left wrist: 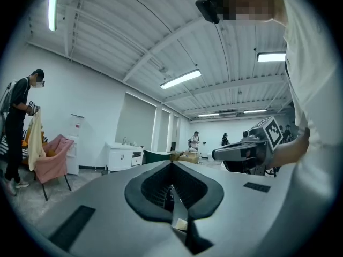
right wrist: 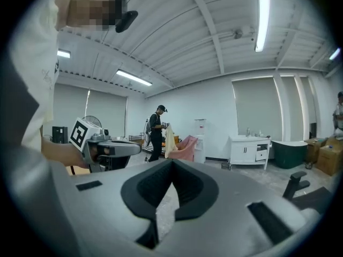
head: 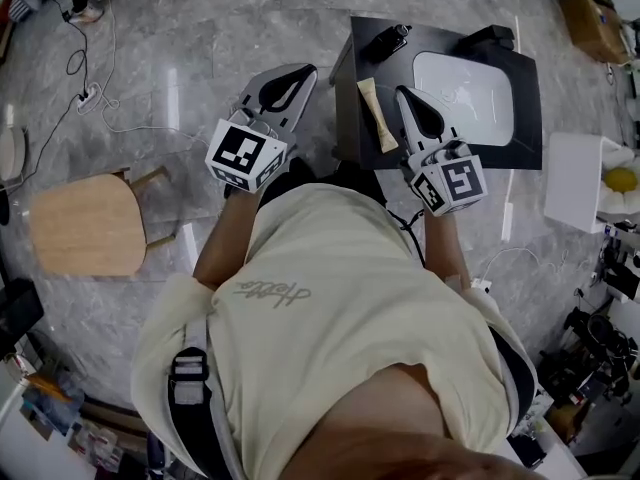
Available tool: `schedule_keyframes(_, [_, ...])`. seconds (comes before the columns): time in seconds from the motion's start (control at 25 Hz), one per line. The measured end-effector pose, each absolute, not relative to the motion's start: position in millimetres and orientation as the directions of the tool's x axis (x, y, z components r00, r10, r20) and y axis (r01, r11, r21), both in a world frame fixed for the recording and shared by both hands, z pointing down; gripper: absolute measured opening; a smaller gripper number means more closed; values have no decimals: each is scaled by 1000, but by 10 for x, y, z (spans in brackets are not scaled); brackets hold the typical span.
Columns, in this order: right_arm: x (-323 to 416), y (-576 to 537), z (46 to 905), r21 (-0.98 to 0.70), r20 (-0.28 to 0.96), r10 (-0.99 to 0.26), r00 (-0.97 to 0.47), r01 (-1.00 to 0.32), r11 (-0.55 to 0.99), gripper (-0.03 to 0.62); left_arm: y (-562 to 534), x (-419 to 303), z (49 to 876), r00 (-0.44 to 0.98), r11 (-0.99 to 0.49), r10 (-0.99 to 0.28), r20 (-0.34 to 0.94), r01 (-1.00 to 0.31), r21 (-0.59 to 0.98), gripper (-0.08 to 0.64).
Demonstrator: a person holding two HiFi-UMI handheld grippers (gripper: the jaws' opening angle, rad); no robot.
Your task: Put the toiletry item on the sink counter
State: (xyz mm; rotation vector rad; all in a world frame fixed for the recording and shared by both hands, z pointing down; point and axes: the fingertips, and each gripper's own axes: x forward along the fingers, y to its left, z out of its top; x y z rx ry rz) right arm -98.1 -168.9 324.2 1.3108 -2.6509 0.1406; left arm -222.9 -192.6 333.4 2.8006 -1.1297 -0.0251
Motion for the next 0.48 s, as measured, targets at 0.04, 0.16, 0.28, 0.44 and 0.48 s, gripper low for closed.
schedule_keyframes(0.04, [-994, -1682, 3247, 0, 207, -776, -595, -793, 609, -6, -1923, -2239, 3343, 720, -713, -693, 31, -691, 122, 3])
schedule_keyframes(0.16, [-1026, -1698, 3323, -14, 228, -773, -593, -795, 606, -6, -1942, -2269, 3428, 719, -709, -694, 35, -691, 138, 3])
schedule_keyframes(0.28, [-1062, -1733, 3390, -23, 247, -762, -599, -790, 613, -6, -1986, -2306, 3492, 714, -702, -699, 31, -694, 161, 3])
schedule_keyframes(0.44, [-1116, -1754, 3453, -12, 269, -752, -602, -783, 622, -6, -1996, -2323, 3561, 717, -702, -697, 22, -687, 187, 3])
schedule_keyframes(0.48, [-1122, -1767, 3463, -11, 273, -751, -602, -782, 623, -6, -2001, -2314, 3582, 719, -703, -695, 23, -685, 192, 3])
